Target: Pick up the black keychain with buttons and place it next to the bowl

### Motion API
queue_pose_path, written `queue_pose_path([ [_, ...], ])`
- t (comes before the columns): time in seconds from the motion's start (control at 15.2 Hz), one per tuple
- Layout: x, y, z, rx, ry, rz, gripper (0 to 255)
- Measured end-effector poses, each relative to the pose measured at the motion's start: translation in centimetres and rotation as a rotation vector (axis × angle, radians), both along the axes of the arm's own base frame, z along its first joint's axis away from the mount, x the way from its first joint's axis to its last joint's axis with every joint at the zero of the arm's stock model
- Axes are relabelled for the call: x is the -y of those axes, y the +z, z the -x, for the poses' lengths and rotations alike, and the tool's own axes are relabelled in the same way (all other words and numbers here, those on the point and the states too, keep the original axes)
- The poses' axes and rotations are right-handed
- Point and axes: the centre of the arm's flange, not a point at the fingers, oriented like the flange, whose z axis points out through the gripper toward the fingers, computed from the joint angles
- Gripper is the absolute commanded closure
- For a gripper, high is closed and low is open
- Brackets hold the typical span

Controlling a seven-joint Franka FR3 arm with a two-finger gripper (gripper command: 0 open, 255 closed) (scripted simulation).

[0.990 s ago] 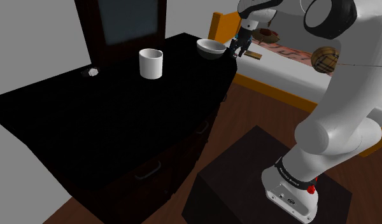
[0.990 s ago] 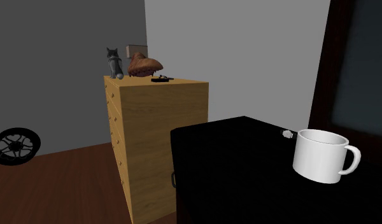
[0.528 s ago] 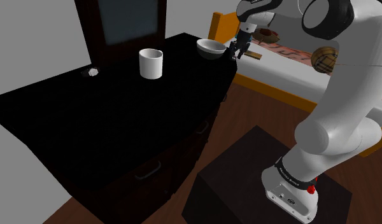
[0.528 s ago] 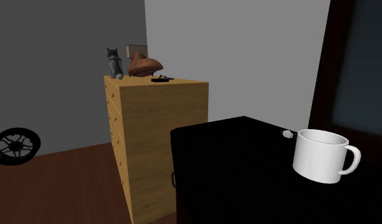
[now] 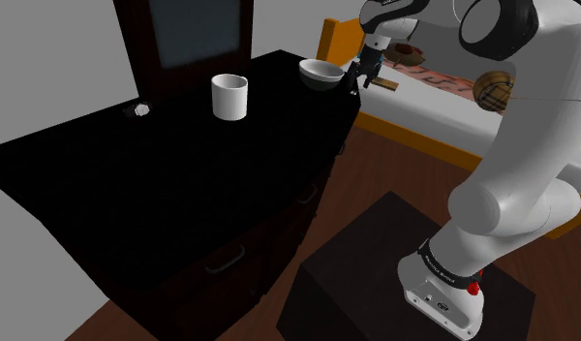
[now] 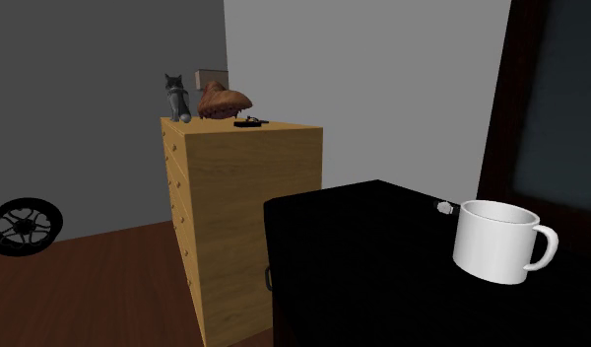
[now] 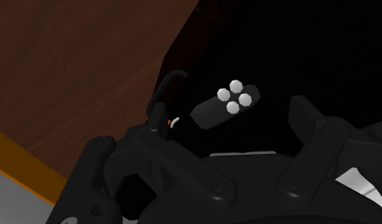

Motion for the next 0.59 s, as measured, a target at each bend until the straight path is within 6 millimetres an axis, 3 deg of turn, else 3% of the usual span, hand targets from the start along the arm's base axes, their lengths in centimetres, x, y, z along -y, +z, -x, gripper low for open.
queue_pose_path([
  [0.33,0.1,4.5,0.2,0.001,0.000,0.001,0],
  [0.59,0.1,5.0,0.2,0.000,0.000,0.000,0],
])
